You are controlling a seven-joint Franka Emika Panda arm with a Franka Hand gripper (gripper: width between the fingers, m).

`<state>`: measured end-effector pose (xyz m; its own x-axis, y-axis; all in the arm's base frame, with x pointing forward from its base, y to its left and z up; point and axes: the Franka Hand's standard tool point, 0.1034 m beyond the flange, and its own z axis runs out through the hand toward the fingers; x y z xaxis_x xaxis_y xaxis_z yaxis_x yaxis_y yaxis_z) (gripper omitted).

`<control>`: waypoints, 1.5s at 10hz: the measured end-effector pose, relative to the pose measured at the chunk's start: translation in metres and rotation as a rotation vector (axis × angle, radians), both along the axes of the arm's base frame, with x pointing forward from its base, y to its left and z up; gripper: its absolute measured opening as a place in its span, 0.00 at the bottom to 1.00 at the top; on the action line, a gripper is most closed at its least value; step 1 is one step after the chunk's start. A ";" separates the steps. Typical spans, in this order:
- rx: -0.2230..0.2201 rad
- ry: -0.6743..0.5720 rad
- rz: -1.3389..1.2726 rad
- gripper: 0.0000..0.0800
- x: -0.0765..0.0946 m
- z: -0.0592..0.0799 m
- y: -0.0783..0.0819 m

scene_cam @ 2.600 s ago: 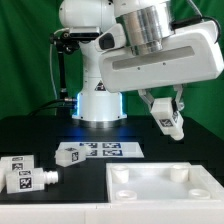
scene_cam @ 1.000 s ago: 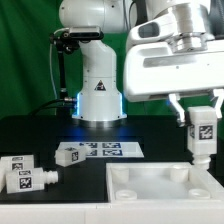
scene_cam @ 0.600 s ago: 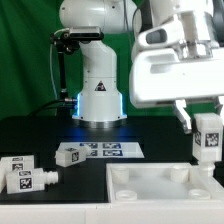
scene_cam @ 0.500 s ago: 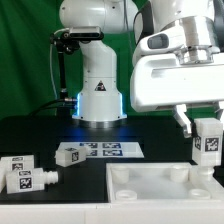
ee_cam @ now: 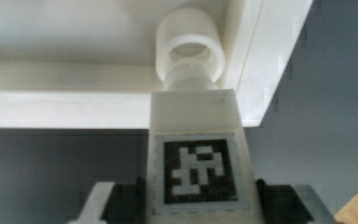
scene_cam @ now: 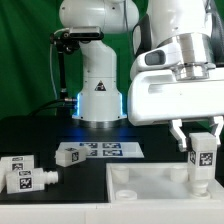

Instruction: Assemble one leg

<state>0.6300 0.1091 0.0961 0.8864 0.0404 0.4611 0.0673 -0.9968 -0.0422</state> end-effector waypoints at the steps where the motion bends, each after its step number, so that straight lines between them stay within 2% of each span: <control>1: -0.001 0.001 0.000 0.36 -0.002 -0.002 0.000; 4: -0.001 -0.007 0.004 0.36 -0.001 -0.003 0.001; 9: -0.005 0.001 0.005 0.36 -0.004 -0.014 0.001; 14: -0.007 -0.034 0.010 0.36 -0.001 -0.014 0.001; 15: -0.007 -0.034 0.010 0.48 -0.001 -0.015 0.001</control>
Offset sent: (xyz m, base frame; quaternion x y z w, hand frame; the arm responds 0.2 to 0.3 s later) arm -0.0012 0.0067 -0.0075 -0.0010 0.0091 0.0065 0.9999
